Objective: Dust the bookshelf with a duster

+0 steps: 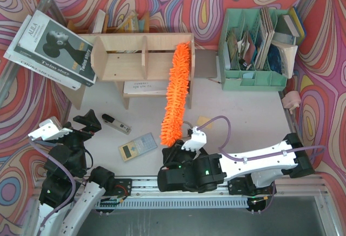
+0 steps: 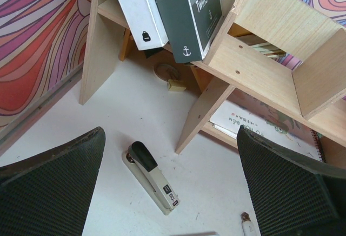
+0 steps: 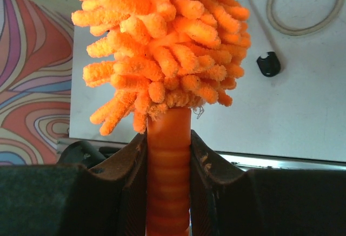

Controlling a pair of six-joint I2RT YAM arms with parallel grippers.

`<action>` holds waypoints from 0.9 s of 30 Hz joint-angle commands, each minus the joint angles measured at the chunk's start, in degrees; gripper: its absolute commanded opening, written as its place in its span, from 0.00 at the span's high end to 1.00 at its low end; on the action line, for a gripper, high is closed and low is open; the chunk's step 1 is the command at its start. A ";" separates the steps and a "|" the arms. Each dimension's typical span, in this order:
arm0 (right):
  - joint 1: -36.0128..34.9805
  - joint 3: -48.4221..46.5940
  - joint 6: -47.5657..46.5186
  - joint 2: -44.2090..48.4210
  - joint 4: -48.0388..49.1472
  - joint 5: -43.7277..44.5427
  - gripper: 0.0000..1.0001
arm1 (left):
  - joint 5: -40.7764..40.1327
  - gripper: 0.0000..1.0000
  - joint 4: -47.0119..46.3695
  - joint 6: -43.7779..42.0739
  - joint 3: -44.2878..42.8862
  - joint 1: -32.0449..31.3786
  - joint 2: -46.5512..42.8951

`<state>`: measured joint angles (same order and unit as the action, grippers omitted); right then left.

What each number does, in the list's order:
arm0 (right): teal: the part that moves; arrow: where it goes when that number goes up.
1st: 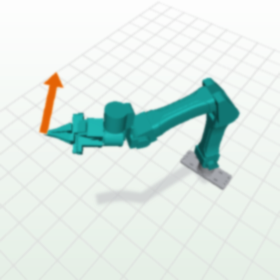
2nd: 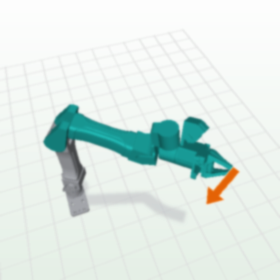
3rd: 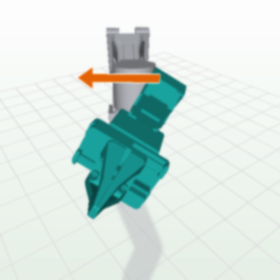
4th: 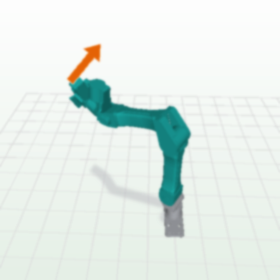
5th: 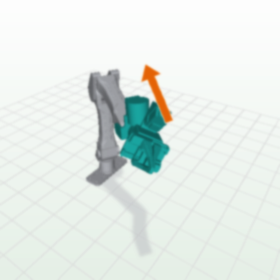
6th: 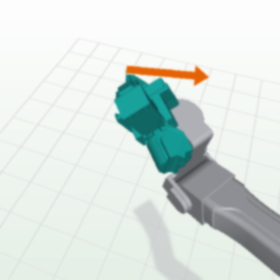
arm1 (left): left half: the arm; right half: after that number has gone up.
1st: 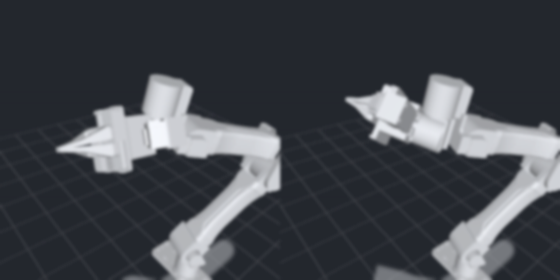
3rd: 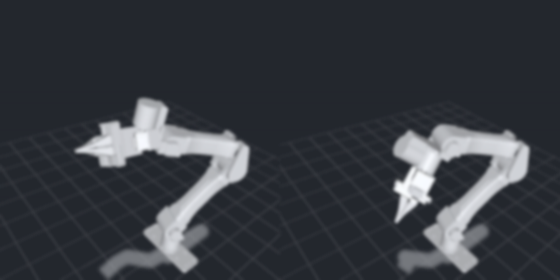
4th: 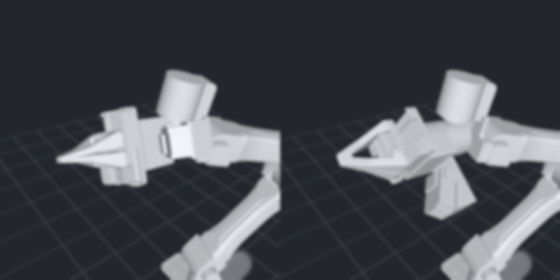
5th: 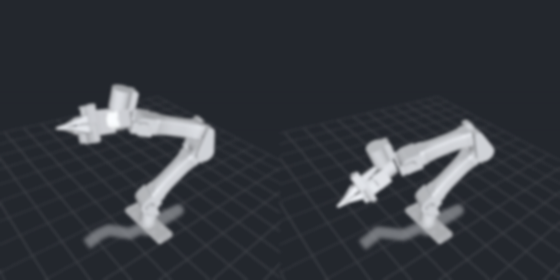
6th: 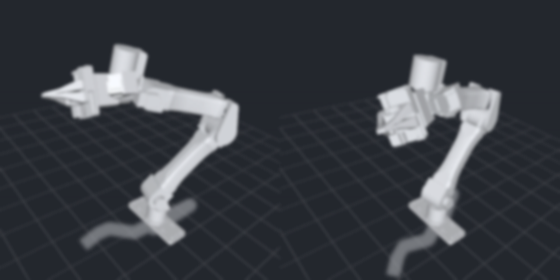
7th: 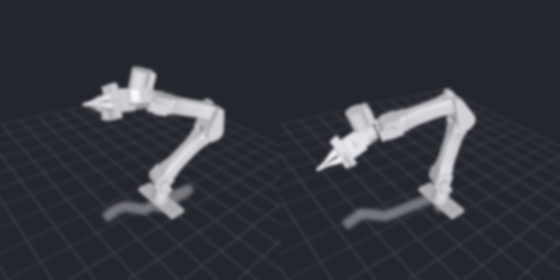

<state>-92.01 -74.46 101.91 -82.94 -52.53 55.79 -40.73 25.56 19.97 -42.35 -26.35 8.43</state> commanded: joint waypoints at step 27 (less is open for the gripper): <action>1.27 -2.83 -14.63 -1.99 9.96 1.91 1.00 | -0.17 0.02 -0.21 0.07 -0.01 0.29 1.85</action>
<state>-91.72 -74.81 96.71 -82.41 -49.06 55.42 -40.73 25.58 19.97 -42.35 -26.35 10.61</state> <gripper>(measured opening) 0.331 0.983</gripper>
